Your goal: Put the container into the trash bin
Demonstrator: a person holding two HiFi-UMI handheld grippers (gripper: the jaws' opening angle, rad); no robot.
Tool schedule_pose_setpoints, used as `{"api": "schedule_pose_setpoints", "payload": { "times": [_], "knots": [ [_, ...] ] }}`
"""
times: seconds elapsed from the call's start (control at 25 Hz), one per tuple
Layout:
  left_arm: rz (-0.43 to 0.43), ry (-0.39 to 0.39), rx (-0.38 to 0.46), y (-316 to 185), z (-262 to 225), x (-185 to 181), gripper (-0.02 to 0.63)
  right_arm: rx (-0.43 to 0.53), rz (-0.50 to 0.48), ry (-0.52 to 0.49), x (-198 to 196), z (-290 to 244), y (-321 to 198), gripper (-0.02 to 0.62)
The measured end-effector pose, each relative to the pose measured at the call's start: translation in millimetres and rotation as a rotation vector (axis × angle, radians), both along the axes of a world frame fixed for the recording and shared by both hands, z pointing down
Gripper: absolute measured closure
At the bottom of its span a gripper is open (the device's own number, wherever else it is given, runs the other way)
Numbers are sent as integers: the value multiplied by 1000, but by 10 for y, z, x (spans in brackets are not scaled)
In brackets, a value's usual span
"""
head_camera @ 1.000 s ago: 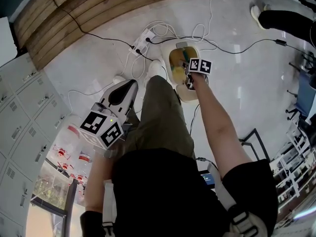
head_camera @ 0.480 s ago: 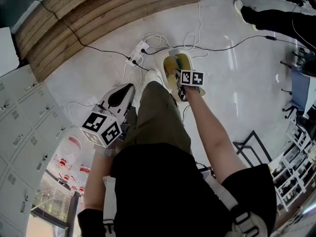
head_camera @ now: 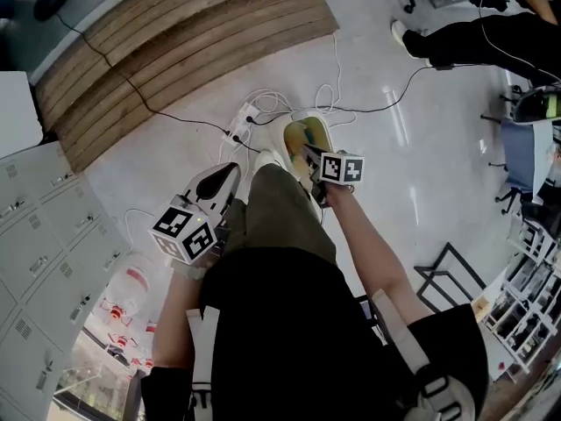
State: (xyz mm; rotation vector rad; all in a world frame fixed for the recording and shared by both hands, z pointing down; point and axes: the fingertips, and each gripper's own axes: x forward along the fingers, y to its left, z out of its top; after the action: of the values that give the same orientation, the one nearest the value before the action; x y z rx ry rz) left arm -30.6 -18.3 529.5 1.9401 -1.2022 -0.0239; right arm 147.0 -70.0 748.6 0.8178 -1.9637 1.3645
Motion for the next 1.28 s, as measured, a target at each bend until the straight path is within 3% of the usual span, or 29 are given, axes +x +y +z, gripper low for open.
{"api": "schedule_pose_setpoints", "payload": {
  "times": [0.36, 0.76, 1.04, 1.28],
  "knots": [
    [22, 35, 108, 3, -474, -208, 598, 185, 2, -145, -315, -1232, 23, 580],
    [99, 17, 251, -76, -1077, -350, 598, 427, -48, -215, -659, -2472, 64, 580],
    [153, -45, 340, -44, -1479, -451, 598, 574, -63, -249, -860, -3153, 255, 580],
    [181, -147, 434, 36, -1762, -514, 598, 705, -62, -263, -933, -3662, 368, 579]
  ]
}}
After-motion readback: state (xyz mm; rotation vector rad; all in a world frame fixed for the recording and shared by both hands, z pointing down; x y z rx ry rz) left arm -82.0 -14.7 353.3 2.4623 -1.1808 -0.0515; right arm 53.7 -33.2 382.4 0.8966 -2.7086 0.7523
